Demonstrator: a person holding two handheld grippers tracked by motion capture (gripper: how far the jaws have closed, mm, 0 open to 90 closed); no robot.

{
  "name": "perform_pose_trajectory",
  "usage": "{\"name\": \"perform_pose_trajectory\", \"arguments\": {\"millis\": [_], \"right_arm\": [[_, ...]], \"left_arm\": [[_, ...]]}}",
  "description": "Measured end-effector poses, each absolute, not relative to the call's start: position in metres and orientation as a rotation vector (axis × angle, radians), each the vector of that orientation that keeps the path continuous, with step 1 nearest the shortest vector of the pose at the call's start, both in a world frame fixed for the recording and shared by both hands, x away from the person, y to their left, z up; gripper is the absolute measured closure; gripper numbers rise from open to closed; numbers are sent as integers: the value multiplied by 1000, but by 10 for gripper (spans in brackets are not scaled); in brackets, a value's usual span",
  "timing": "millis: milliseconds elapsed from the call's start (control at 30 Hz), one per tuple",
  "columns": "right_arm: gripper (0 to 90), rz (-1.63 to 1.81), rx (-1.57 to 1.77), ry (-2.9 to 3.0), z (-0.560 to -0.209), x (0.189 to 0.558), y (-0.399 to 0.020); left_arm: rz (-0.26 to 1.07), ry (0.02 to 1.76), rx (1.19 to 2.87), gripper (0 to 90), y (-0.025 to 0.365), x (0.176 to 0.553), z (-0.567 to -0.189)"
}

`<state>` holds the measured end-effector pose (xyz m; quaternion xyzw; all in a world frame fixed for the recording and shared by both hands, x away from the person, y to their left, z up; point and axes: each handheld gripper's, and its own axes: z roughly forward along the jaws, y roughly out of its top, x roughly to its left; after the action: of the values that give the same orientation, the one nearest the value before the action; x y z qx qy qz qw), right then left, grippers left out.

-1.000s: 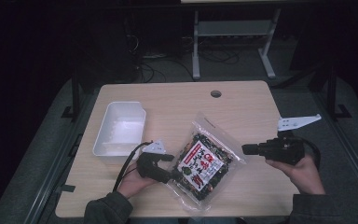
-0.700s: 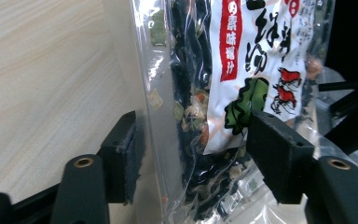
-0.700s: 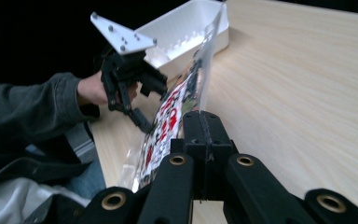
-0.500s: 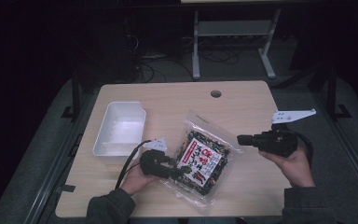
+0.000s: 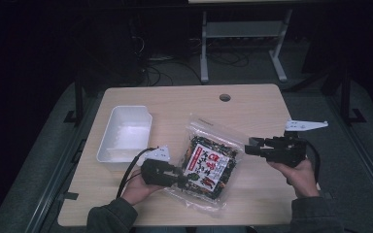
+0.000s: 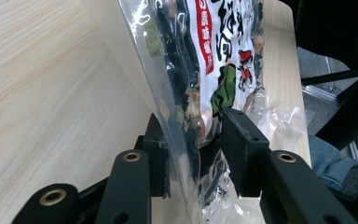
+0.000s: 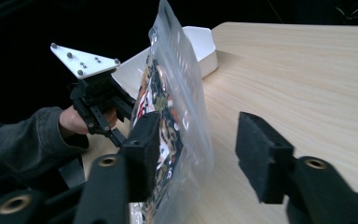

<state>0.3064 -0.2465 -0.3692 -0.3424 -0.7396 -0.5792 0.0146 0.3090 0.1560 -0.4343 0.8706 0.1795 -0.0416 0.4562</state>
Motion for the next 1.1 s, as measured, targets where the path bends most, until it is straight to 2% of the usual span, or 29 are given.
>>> {"name": "perform_pose_trajectory", "arguments": {"millis": [133, 267, 467, 567, 867, 967, 1100], "right_arm": [[326, -1812, -1100, -2256, -390, 301, -238], [289, -1781, -1101, -2260, -399, 299, -230], [286, -1697, -1076, -2297, -407, 299, -215], [310, -1704, -1065, -2297, -408, 298, -210], [527, -1758, -1047, -2293, -412, 296, -198], [540, -1762, -1046, -2296, -411, 296, -197], [624, -1761, -1034, -2308, -411, 297, -193]], "left_arm": [[-101, 443, 2144, 638, 156, 309, -435], [-96, 441, 2144, 638, 156, 308, -434], [-82, 435, 2145, 637, 156, 306, -434], [-81, 434, 2145, 637, 157, 306, -434], [-80, 438, 2138, 635, 157, 305, -435], [-81, 439, 2138, 634, 156, 305, -435], [-82, 439, 2139, 634, 155, 305, -436]]}}
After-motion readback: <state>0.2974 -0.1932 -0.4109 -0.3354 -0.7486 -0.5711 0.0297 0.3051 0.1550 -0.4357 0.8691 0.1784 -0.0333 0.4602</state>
